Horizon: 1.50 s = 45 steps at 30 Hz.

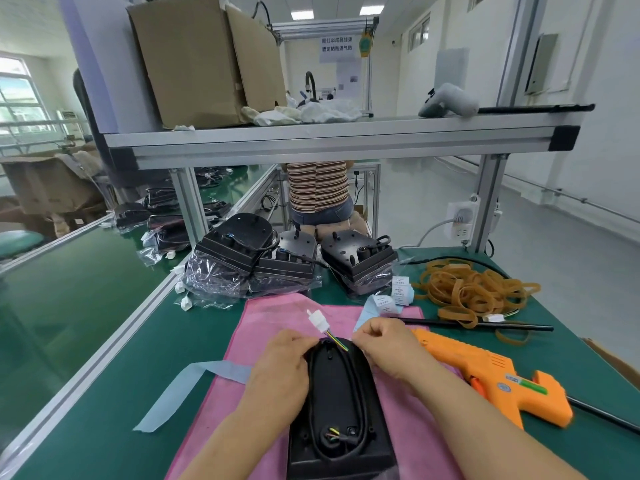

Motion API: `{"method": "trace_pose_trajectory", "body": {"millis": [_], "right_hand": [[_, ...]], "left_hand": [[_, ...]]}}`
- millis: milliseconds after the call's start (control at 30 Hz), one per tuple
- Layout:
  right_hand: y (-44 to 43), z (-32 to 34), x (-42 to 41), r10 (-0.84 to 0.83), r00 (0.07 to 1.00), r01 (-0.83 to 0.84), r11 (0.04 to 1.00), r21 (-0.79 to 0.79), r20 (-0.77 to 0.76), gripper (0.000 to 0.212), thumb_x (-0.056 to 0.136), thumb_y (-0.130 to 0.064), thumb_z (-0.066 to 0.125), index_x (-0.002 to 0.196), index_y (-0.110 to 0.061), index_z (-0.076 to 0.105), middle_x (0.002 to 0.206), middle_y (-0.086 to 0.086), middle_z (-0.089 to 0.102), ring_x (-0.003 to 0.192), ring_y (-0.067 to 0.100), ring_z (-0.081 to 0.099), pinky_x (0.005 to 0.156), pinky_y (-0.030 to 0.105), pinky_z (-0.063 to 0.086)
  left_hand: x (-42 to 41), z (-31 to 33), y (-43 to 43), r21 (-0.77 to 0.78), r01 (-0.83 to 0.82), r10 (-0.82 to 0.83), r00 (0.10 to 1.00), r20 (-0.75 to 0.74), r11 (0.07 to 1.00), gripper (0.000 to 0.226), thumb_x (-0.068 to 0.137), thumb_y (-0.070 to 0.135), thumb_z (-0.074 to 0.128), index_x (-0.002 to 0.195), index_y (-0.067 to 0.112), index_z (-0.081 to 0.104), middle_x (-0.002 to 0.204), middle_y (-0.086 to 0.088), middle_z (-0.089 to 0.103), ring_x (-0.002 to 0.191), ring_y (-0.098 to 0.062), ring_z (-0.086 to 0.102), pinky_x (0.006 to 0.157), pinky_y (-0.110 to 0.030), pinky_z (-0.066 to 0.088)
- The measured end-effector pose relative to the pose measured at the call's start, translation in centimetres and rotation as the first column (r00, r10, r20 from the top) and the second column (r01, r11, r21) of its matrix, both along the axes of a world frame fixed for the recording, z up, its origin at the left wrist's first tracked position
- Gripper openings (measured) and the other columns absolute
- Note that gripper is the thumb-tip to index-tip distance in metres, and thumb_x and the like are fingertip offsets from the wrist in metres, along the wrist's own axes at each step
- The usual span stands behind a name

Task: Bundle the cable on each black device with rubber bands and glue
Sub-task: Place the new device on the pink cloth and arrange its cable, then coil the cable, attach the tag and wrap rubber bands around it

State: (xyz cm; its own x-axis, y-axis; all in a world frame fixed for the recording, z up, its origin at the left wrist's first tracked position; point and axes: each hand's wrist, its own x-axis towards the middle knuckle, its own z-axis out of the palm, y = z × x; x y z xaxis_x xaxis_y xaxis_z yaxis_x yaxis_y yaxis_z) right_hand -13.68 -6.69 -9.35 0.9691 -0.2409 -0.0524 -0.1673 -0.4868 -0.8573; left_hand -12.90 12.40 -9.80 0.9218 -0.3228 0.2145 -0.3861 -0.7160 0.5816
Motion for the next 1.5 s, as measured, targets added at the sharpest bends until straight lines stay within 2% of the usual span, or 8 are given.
{"method": "trace_pose_trajectory", "body": {"millis": [167, 300, 500, 667, 867, 967, 1367, 1500], "right_hand": [[-2.6, 0.9, 1.1, -0.079, 0.992, 0.041, 0.935, -0.352, -0.095, 0.020, 0.094, -0.019, 0.050, 0.082, -0.013, 0.065, 0.092, 0.014, 0.072, 0.090, 0.030, 0.067, 0.085, 0.036, 0.054], [-1.8, 0.9, 2.2, -0.024, 0.973, -0.046, 0.955, -0.295, -0.228, 0.014, 0.092, -0.026, 0.056, 0.092, -0.012, 0.057, 0.107, 0.020, 0.069, 0.101, 0.033, 0.067, 0.087, 0.034, 0.054], [-0.6, -0.3, 3.4, -0.142, 0.971, 0.206, 0.906, 0.371, -0.192, 0.012, 0.083, 0.008, 0.064, 0.079, 0.000, 0.056, 0.054, 0.010, 0.052, 0.029, 0.009, 0.040, 0.033, 0.015, 0.026], [-1.9, 0.7, 4.5, -0.337, 0.932, 0.326, 0.616, 0.717, -0.134, 0.017, 0.086, 0.003, 0.064, 0.090, -0.013, 0.065, 0.059, 0.002, 0.050, 0.044, 0.006, 0.028, 0.031, 0.015, 0.017], [-2.0, 2.7, 4.4, -0.300, 0.954, 0.159, 0.551, 0.820, 0.017, 0.016, 0.089, 0.004, 0.062, 0.092, -0.012, 0.059, 0.068, 0.002, 0.053, 0.046, 0.003, 0.042, 0.033, 0.011, 0.024], [-1.5, 3.2, 4.3, -0.214, 0.976, 0.089, 0.545, 0.834, 0.036, 0.017, 0.091, 0.004, 0.058, 0.085, -0.011, 0.056, 0.062, 0.000, 0.053, 0.044, 0.002, 0.042, 0.034, 0.011, 0.022], [0.0, 3.1, 3.8, -0.048, 0.997, -0.019, 0.671, 0.742, 0.068, 0.035, 0.081, 0.000, 0.072, 0.064, -0.018, 0.047, 0.055, 0.001, 0.039, 0.047, 0.008, 0.027, 0.038, 0.018, 0.016], [0.2, 2.6, 4.3, -0.179, 0.984, 0.109, 0.691, 0.715, 0.023, 0.042, 0.080, 0.002, 0.071, 0.060, -0.018, 0.040, 0.049, 0.000, 0.034, 0.042, 0.009, 0.022, 0.036, 0.020, 0.016]], "left_hand": [[1.3, 0.1, 0.3, -0.143, -0.115, 0.106, 0.992, -0.067, 0.983, 0.025, 0.100, 0.018, 0.050, 0.114, 0.020, 0.070, 0.114, 0.008, 0.060, 0.111, -0.010, 0.054, 0.090, -0.017, 0.034], [1.2, 0.3, -0.7, -0.216, -0.119, 0.087, 0.984, -0.155, 0.969, 0.034, 0.099, 0.031, 0.049, 0.069, 0.020, 0.057, 0.073, 0.008, 0.059, 0.080, -0.019, 0.056, 0.065, -0.017, 0.038], [0.6, -0.2, -1.5, -0.186, -0.043, -0.002, 0.973, -0.233, 0.982, 0.013, 0.088, 0.039, 0.066, 0.099, 0.032, 0.068, 0.090, 0.016, 0.070, 0.083, 0.005, 0.062, 0.067, -0.012, 0.043], [1.0, 0.0, -0.7, -0.236, -0.041, -0.024, 0.964, -0.264, 0.971, 0.012, 0.083, 0.035, 0.073, 0.094, 0.032, 0.072, 0.084, 0.015, 0.073, 0.073, 0.008, 0.064, 0.060, -0.005, 0.044], [1.9, 1.1, -0.9, -0.347, -0.082, -0.027, 0.954, -0.299, 0.934, 0.025, 0.083, 0.043, 0.071, 0.074, 0.020, 0.066, 0.063, 0.014, 0.061, 0.058, 0.001, 0.051, 0.062, -0.020, 0.040], [3.4, 2.7, -1.6, -0.530, -0.236, 0.131, 0.965, -0.227, 0.815, 0.017, 0.086, 0.044, 0.069, 0.088, 0.027, 0.073, 0.081, 0.019, 0.071, 0.072, 0.010, 0.061, 0.069, -0.015, 0.042], [5.1, 3.0, -5.4, -0.373, -0.012, -0.018, 0.997, -0.078, 0.928, 0.028, 0.089, 0.026, 0.069, 0.066, 0.014, 0.062, 0.052, 0.010, 0.048, 0.042, -0.001, 0.044, 0.047, -0.015, 0.033], [4.5, 3.2, -5.8, -0.032, 0.027, -0.019, 0.972, 0.236, 0.999, 0.026, 0.091, 0.024, 0.065, 0.069, 0.010, 0.063, 0.072, 0.000, 0.055, 0.075, -0.015, 0.056, 0.066, -0.033, 0.046]]}}
